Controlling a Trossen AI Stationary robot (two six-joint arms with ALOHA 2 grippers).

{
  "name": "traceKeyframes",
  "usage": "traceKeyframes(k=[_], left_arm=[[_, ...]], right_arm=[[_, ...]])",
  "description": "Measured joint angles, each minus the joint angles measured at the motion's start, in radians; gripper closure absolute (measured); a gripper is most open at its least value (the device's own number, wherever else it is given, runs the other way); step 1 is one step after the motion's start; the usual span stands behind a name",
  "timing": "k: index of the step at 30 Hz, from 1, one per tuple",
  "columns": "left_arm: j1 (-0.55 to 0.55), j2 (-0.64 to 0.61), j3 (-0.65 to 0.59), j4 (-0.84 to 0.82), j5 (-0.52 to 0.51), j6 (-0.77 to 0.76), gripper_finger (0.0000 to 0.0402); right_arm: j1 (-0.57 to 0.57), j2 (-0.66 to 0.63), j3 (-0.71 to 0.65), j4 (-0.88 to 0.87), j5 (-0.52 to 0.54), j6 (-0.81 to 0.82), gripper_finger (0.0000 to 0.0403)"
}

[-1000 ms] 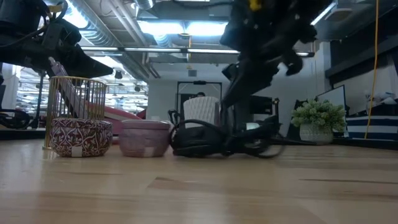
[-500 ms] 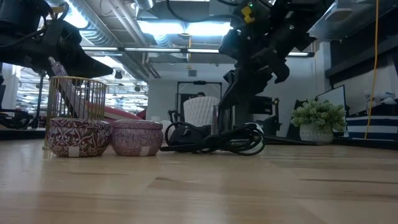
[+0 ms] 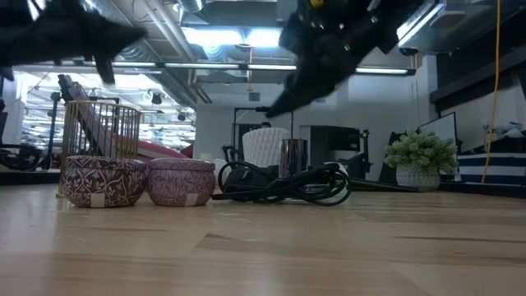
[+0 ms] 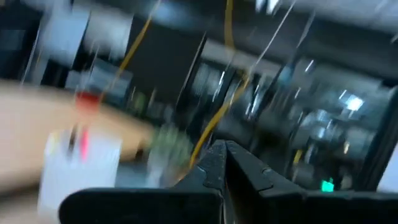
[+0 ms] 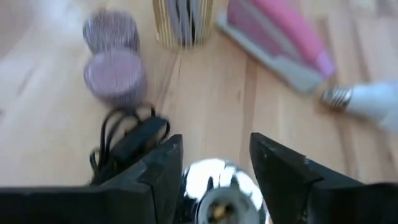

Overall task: Screw lightbulb
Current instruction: Insert the white lightbulb into the silver lamp

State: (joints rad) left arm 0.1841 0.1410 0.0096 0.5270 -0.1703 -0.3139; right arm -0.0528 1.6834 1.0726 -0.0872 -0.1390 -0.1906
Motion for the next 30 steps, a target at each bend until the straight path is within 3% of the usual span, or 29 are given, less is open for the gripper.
traceKeyframes(k=[4, 9, 13, 19, 23, 30], left_arm=[[0.0, 0.001, 0.0, 0.188, 0.0, 0.061, 0.04], [-0.001, 0.082, 0.021, 0.189, 0.001, -0.069, 0.04], [-0.001, 0.244, 0.078, 0.188, -0.017, -0.102, 0.04], [-0.001, 0.573, 0.275, 0.187, -0.014, -0.058, 0.04], [-0.001, 0.782, 0.433, 0.061, 0.073, 0.038, 0.04], [0.026, 1.077, 0.643, -0.232, 0.082, 0.094, 0.0389]], right_arm=[[0.0, -0.005, 0.084, -0.089, 0.009, -0.048, 0.0208], [0.0, -0.008, 0.234, -0.324, 0.171, -0.163, 0.0208], [0.0, -0.009, 0.334, -0.486, 0.287, -0.239, 0.0207], [-0.021, -0.009, 0.417, -0.685, 0.518, -0.319, 0.0207], [-0.072, -0.021, 0.44, -0.851, 0.6, -0.308, 0.0207], [-0.192, -0.084, 0.44, -1.074, 0.556, -0.186, 0.0207]])
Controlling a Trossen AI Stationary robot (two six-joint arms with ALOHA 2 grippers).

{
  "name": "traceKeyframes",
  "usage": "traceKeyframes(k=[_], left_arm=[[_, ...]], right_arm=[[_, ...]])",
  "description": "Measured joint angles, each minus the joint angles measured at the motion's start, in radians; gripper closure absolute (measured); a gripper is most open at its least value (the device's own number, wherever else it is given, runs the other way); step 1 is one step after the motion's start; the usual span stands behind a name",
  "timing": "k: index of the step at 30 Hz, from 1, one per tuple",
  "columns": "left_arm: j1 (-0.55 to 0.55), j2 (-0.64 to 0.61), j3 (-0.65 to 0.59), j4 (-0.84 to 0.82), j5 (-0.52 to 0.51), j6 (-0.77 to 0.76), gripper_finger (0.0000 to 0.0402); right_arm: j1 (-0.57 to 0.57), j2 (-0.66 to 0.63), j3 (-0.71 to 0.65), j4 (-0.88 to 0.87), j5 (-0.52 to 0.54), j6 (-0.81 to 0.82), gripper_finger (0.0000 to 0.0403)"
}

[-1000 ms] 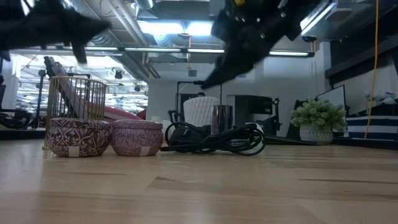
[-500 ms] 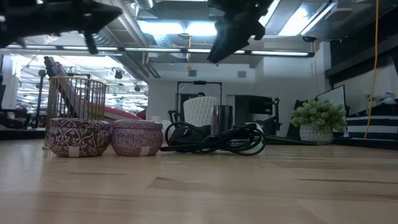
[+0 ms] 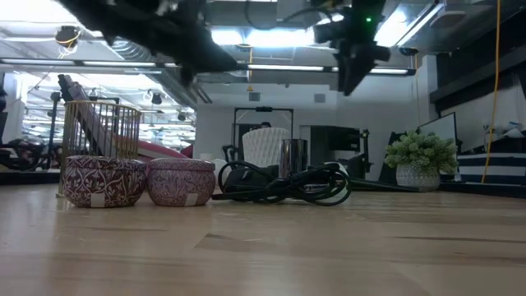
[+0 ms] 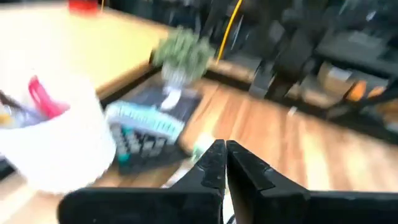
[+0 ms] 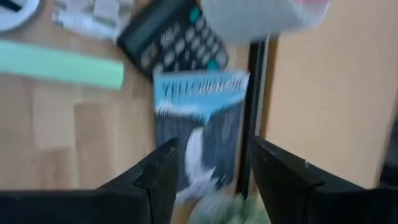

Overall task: Screw lightbulb
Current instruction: Insert the white lightbulb into the silver lamp

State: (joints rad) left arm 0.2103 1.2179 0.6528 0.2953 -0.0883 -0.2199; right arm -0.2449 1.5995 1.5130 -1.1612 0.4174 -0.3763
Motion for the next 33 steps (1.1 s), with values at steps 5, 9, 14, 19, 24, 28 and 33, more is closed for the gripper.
traceKeyframes(k=[5, 9, 14, 19, 24, 28, 33], left_arm=[[0.05, 0.134, 0.086, -0.029, -0.002, -0.012, 0.0332], [0.106, 0.175, 0.124, -0.038, -0.004, -0.078, 0.028], [0.197, 0.179, 0.155, -0.209, -0.005, -0.278, 0.0243], [0.269, 0.18, 0.16, -0.391, -0.003, -0.379, 0.0234], [0.314, 0.18, 0.16, -0.507, 0.021, -0.383, 0.0233], [0.328, 0.183, 0.16, -0.563, 0.032, -0.383, 0.0233], [0.315, 0.241, 0.161, -0.572, 0.091, -0.404, 0.0233]], right_arm=[[-0.087, -0.037, 0.0, -0.048, -0.074, 0.009, 0.0207], [-0.157, -0.053, -0.001, -0.047, -0.098, -0.002, 0.0207], [-0.252, -0.055, -0.002, -0.046, -0.155, -0.023, 0.0207], [-0.347, -0.055, -0.002, -0.043, -0.314, -0.05, 0.0207], [-0.419, -0.055, -0.002, -0.042, -0.385, -0.052, 0.0207], [-0.451, -0.054, -0.002, -0.038, -0.393, -0.052, 0.0207], [-0.466, -0.054, -0.002, -0.003, -0.43, -0.052, 0.0207]])
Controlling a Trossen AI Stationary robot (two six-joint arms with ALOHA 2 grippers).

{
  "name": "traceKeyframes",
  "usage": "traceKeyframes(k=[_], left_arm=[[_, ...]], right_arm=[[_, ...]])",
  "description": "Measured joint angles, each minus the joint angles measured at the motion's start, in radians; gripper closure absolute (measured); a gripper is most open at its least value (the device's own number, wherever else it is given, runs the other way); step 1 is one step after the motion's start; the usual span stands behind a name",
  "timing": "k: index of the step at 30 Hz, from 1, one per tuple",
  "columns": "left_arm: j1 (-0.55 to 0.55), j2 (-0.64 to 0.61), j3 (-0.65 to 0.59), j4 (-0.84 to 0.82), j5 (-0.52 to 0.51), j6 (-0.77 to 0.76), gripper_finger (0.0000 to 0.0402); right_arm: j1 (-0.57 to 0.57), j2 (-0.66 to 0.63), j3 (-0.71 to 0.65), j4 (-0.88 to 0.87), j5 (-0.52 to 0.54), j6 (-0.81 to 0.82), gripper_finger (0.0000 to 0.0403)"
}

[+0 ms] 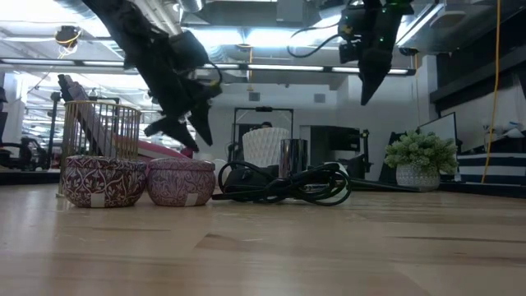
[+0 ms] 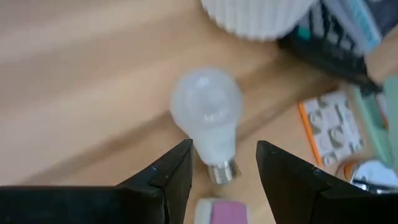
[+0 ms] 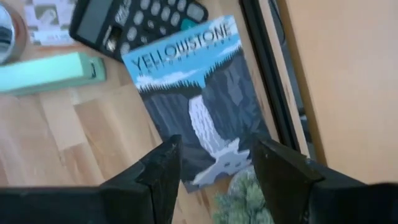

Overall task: Screw lightbulb
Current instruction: Insert the white lightbulb into the silver lamp

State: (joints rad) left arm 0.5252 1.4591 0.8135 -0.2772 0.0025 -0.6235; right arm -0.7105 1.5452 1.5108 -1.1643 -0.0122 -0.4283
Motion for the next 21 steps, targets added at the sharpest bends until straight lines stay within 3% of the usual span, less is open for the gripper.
traceKeyframes(k=[10, 21], left_arm=[[-0.029, 0.191, 0.0, 0.094, 0.09, -0.031, 0.0233], [-0.012, 0.273, 0.002, 0.227, 0.12, -0.066, 0.0233]], right_arm=[[0.003, 0.0, 0.0, 0.003, -0.035, 0.0, 0.0207], [0.003, 0.001, 0.0, 0.003, -0.034, 0.0, 0.0207]])
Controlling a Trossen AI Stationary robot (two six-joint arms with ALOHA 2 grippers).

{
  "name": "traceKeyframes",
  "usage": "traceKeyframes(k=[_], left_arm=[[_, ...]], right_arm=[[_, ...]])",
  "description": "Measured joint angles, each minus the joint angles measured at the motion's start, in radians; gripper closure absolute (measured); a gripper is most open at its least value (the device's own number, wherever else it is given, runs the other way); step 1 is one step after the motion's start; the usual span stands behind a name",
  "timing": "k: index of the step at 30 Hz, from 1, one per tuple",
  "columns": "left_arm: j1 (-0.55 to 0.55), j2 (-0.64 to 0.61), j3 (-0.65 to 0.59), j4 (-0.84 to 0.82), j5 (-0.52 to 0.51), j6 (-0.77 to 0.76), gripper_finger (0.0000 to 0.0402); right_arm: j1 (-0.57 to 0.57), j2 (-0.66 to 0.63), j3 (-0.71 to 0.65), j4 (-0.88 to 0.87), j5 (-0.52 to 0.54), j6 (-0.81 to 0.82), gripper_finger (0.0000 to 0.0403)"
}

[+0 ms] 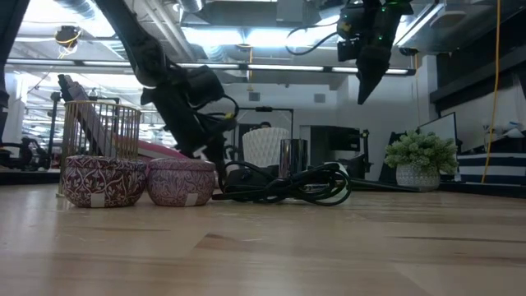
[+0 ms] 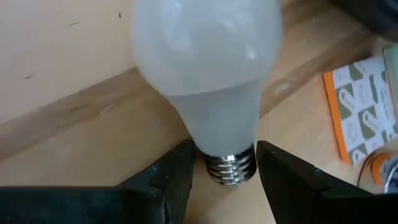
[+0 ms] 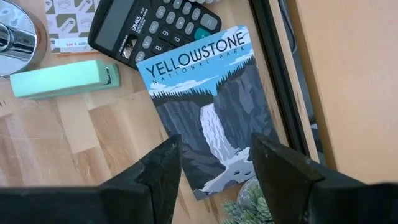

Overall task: Screw lightbulb
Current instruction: Insert the white lightbulb into the silver lamp

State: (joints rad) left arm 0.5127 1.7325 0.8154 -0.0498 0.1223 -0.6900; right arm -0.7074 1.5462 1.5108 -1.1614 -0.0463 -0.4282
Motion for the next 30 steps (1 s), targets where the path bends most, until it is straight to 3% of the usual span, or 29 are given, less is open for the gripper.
traceKeyframes(k=[15, 21, 25, 30], left_arm=[[0.027, 0.011, -0.001, 0.07, -0.075, 0.043, 0.0234], [0.027, 0.011, -0.001, 0.071, -0.075, 0.144, 0.0266], [0.027, 0.011, -0.001, 0.074, -0.075, 0.139, 0.0283], [0.027, 0.01, -0.002, 0.108, -0.046, 0.081, 0.0274]], right_arm=[[0.0, 0.0, 0.0, -0.01, -0.061, 0.005, 0.0207], [0.0, 0.0, 0.0, -0.01, -0.062, 0.005, 0.0207], [0.0, 0.0, 0.0, -0.01, -0.062, 0.003, 0.0207], [0.0, 0.0, 0.0, -0.012, -0.062, -0.019, 0.0207]])
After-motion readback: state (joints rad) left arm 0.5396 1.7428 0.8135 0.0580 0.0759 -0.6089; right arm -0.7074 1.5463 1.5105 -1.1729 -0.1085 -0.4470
